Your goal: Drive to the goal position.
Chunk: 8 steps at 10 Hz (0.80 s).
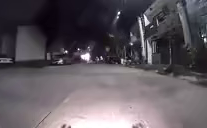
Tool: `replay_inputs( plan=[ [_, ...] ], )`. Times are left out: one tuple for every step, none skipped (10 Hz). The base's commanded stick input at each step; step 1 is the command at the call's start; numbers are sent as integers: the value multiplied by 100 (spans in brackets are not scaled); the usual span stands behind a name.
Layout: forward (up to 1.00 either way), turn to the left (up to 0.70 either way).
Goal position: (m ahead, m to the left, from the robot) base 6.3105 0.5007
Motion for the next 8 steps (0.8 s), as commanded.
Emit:
replay_inputs(
  plan=[
    [60,-15],
    [60,-15],
    [60,-15],
    [60,-15],
    [60,-15],
    [60,-15],
    [60,-15],
    [60,-15]
  ],
)
